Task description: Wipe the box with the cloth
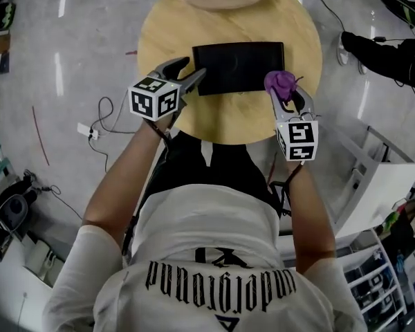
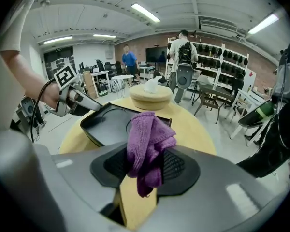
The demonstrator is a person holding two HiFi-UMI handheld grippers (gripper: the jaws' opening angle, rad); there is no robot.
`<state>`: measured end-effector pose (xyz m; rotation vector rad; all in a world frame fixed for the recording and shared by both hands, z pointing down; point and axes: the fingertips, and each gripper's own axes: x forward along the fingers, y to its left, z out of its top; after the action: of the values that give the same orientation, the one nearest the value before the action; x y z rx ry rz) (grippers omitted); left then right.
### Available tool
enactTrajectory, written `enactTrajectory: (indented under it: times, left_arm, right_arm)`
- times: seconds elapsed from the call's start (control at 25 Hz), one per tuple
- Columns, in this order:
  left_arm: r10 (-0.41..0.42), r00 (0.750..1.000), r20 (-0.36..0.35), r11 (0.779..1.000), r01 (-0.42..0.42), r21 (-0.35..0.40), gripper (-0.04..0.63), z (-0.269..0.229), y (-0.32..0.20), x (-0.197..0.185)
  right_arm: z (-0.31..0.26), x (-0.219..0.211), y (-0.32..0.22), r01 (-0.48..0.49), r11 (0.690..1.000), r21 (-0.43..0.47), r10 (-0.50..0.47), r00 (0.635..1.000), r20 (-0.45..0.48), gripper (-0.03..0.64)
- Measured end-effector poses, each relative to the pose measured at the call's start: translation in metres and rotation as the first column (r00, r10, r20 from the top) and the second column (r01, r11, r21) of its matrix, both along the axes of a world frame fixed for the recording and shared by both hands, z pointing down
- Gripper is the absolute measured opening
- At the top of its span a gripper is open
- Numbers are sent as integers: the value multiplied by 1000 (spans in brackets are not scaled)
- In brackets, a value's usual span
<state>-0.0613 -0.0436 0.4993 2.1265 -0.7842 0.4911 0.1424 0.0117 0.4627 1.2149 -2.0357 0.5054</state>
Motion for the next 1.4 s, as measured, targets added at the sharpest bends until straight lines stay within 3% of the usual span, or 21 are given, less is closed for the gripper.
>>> enactTrajectory:
  times: [0.28,0.4,0.52,0.76,0.92,1.16,1.4]
  left_arm:
    - [-17,996,-83,999,14,-40,206,19,-5,-1]
    - [-18,997,-77,999,15,-36,204,20,-6,1]
    - [-20,998,-65,999,18,-29,201,19,-5,3]
    - [-31,998,-62,999,30,-25,196,20,-6,1]
    - [-24,998,-63,1000,23,-16,189,20,-7,-8]
    - [22,999,-35,1000,-22,2,190,19,-5,3]
    - [38,999,-21,999,-38,5,192,19,-6,1]
  right_arm:
    - [16,-13,-2,-60,998,14,60,998,20,141]
    - [17,-26,-1,-54,998,11,53,998,35,138]
    - [17,-61,5,-1,1000,11,0,998,61,137]
    - [19,-169,17,178,984,9,-177,975,132,137]
    - [22,-211,19,227,974,-10,-223,963,151,137]
    - [19,-177,21,236,972,-15,-232,963,134,138]
    - [19,-96,23,133,990,-49,-130,990,58,138]
